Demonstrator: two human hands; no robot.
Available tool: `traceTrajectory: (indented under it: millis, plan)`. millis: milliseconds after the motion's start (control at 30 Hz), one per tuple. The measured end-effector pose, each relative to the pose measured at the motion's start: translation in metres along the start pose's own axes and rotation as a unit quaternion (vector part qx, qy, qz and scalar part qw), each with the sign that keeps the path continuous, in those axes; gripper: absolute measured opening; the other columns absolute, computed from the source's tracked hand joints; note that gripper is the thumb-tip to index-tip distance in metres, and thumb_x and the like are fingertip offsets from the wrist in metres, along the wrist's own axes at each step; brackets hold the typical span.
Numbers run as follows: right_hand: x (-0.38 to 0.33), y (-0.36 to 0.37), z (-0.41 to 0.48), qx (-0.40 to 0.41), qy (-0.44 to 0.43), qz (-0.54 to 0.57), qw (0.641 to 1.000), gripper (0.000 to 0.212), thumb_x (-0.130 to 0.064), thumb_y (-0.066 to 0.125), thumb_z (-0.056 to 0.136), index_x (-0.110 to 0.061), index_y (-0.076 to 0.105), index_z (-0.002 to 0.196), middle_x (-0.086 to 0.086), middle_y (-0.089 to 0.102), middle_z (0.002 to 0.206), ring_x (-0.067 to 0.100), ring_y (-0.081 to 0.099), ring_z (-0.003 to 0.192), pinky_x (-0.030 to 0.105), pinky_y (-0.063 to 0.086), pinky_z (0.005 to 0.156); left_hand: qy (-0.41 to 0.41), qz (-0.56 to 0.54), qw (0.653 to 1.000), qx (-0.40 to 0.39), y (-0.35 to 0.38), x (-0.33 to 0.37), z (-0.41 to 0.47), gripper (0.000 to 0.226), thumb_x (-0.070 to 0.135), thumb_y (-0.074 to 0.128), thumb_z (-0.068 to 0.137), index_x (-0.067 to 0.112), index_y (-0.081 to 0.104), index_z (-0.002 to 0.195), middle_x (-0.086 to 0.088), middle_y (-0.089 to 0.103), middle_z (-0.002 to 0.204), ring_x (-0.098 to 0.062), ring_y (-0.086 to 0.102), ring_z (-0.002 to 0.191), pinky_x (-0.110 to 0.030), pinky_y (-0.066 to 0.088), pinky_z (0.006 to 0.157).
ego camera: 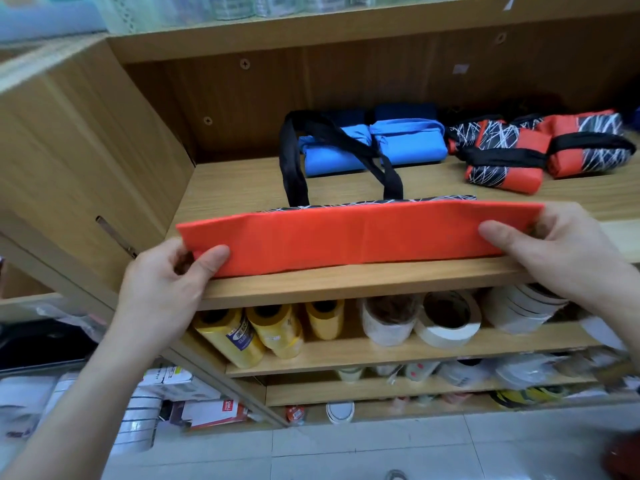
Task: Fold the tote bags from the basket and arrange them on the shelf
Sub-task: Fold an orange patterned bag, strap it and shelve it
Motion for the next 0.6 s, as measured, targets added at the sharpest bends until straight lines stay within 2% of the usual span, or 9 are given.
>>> traceTrajectory:
  millis: [33, 100, 200, 233, 300, 400, 467, 533, 600]
  plan:
    - [-0.001, -0.003, -0.001, 0.031, 0.01, 0.0, 0.999, 0.004, -0.028, 0.069, 0.085, -0.026, 0.068, 0.089, -0.021, 0.07, 0.067, -0.012, 0.061, 0.063, 0.002, 0.044, 0.06, -0.003, 0.002, 1.0, 0.012, 0.001, -0.002, 0.001, 0.011, 0.044, 0.067, 0.084, 0.035, 0.064, 0.079, 0.01, 0.068, 0.079, -0.012, 0.064, 0.08, -0.027, 0.048, 0.067]
    - [-0.006, -0.004, -0.003, 0.071, 0.017, 0.008, 0.997, 0.029, -0.034, 0.071, 0.081, -0.031, 0.062, 0.108, -0.012, 0.071, 0.069, -0.006, 0.065, 0.064, 0.007, 0.047, 0.058, -0.019, 0.013, 0.999, 0.035, -0.001, -0.005, 0.001, 0.026, 0.048, 0.071, 0.08, 0.023, 0.065, 0.076, -0.002, 0.066, 0.069, -0.021, 0.062, 0.07, -0.036, 0.047, 0.064]
    - [-0.008, 0.0, -0.007, 0.098, 0.017, -0.027, 0.995, 0.04, -0.038, 0.073, 0.083, -0.041, 0.051, 0.117, 0.001, 0.071, 0.07, 0.016, 0.066, 0.059, 0.028, 0.052, 0.054, -0.043, 0.014, 0.997, 0.056, -0.002, -0.005, 0.001, 0.032, 0.05, 0.076, 0.075, 0.022, 0.061, 0.078, -0.004, 0.063, 0.063, -0.018, 0.056, 0.062, -0.031, 0.041, 0.056]
    - [-0.009, 0.003, -0.008, 0.107, 0.015, -0.054, 0.993, 0.039, -0.035, 0.072, 0.085, -0.039, 0.049, 0.117, 0.004, 0.07, 0.07, 0.022, 0.064, 0.059, 0.035, 0.051, 0.055, -0.044, 0.022, 0.997, 0.059, -0.002, -0.003, 0.002, 0.03, 0.048, 0.077, 0.075, 0.024, 0.06, 0.082, -0.001, 0.064, 0.063, -0.016, 0.058, 0.063, -0.03, 0.04, 0.056]
    - [-0.014, 0.005, -0.008, 0.13, 0.01, -0.111, 0.985, 0.04, -0.033, 0.071, 0.085, -0.037, 0.048, 0.118, 0.006, 0.067, 0.07, 0.024, 0.06, 0.058, 0.04, 0.049, 0.059, -0.031, 0.047, 0.997, 0.059, -0.001, 0.006, -0.001, 0.033, 0.042, 0.077, 0.077, 0.027, 0.057, 0.097, 0.001, 0.063, 0.065, -0.012, 0.06, 0.066, -0.028, 0.04, 0.057]
    - [-0.016, 0.004, -0.008, 0.15, 0.026, -0.178, 0.972, 0.056, -0.038, 0.073, 0.082, -0.034, 0.041, 0.129, 0.006, 0.058, 0.067, 0.022, 0.055, 0.06, 0.038, 0.044, 0.061, 0.01, 0.092, 0.994, 0.051, -0.001, 0.017, -0.002, 0.048, 0.032, 0.076, 0.08, 0.033, 0.051, 0.12, -0.002, 0.057, 0.075, -0.018, 0.052, 0.072, -0.029, 0.037, 0.061]
    - [-0.013, 0.002, -0.009, 0.153, 0.054, -0.203, 0.966, 0.07, -0.039, 0.074, 0.081, -0.034, 0.032, 0.136, 0.007, 0.055, 0.082, 0.024, 0.053, 0.071, 0.035, 0.04, 0.067, 0.063, 0.137, 0.988, 0.03, 0.003, 0.024, 0.001, 0.046, 0.025, 0.074, 0.083, 0.037, 0.058, 0.124, -0.002, 0.052, 0.094, -0.018, 0.045, 0.092, -0.032, 0.038, 0.077]
    - [-0.009, 0.001, -0.007, 0.145, 0.085, -0.222, 0.961, 0.068, -0.041, 0.073, 0.081, -0.036, 0.032, 0.134, 0.008, 0.049, 0.107, 0.026, 0.051, 0.091, 0.038, 0.04, 0.077, 0.157, 0.145, 0.976, -0.043, 0.019, 0.033, 0.002, 0.037, 0.02, 0.067, 0.09, 0.038, 0.064, 0.121, -0.001, 0.052, 0.124, -0.018, 0.041, 0.118, -0.039, 0.037, 0.098]
    - [-0.011, 0.005, -0.003, 0.116, 0.088, -0.281, 0.949, 0.053, -0.05, 0.063, 0.085, -0.033, 0.04, 0.13, 0.012, 0.048, 0.116, 0.032, 0.049, 0.104, 0.044, 0.042, 0.084, 0.196, 0.128, 0.96, -0.154, 0.038, 0.032, -0.003, 0.03, 0.038, 0.052, 0.095, 0.045, 0.058, 0.124, 0.009, 0.045, 0.141, -0.009, 0.035, 0.133, -0.034, 0.029, 0.112]
Point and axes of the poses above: each hand's wrist, its own z-axis towards the middle knuckle, its own y-axis out of the palm, x = y × z, the point moved 10 cm from there along z, towards the middle knuckle
